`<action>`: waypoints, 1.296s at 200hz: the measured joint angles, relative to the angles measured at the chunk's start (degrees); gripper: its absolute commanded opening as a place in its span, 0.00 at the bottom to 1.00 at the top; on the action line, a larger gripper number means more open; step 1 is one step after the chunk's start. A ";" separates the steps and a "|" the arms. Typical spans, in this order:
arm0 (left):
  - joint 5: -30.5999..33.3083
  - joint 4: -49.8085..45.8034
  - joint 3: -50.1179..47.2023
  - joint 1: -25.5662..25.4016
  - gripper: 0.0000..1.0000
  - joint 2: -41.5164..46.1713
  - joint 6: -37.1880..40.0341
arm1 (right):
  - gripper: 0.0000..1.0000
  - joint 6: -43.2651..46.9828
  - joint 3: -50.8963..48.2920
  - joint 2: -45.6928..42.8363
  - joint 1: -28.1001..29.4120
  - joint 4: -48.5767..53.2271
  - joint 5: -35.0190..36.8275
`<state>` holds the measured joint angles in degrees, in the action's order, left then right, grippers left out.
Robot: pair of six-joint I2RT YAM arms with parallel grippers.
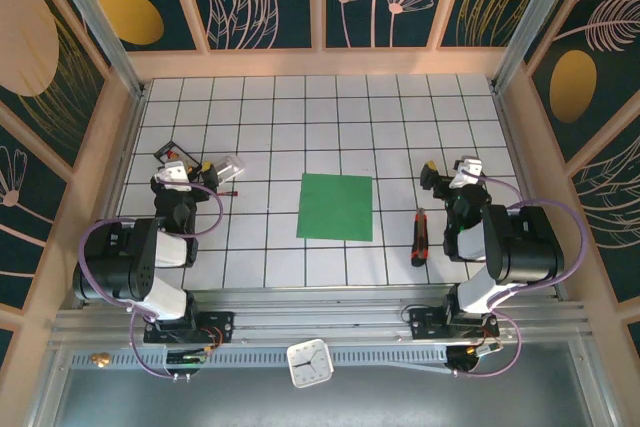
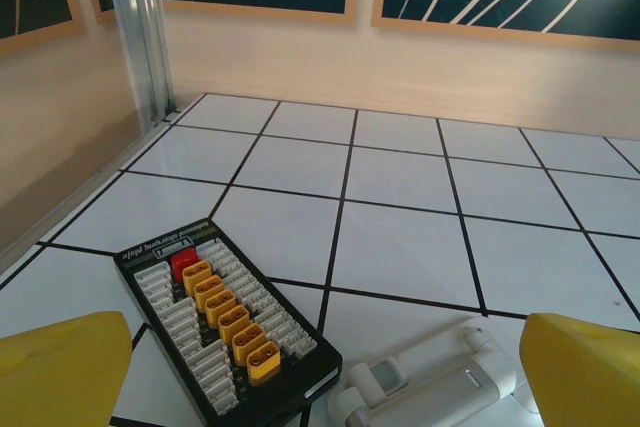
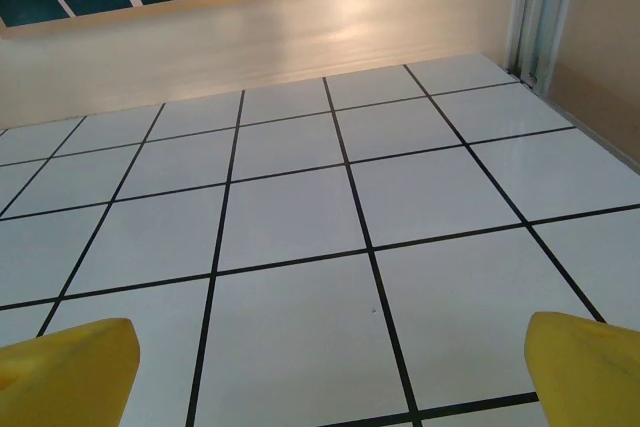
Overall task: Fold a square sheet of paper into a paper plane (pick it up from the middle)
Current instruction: Move the square sheet of paper to the center of the table.
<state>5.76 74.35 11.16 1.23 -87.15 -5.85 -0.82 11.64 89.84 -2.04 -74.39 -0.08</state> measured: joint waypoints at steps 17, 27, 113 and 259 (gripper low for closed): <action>0.00 0.00 0.00 0.00 0.99 0.00 0.00 | 0.99 0.00 0.00 0.00 0.00 0.00 0.00; 0.00 0.00 0.00 0.00 0.99 0.00 0.00 | 0.99 0.00 0.00 0.00 0.00 0.00 0.00; 0.00 0.00 0.00 0.00 0.99 0.00 0.00 | 0.99 0.00 0.00 0.00 0.00 0.00 0.00; -0.94 -3.43 0.31 0.00 0.99 2.93 -0.02 | 0.99 0.04 0.31 -3.91 1.79 4.42 3.43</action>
<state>4.82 70.91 11.46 1.23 -84.23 -5.87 -0.78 11.94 85.93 -0.25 -69.97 3.36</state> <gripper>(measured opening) 0.990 0.992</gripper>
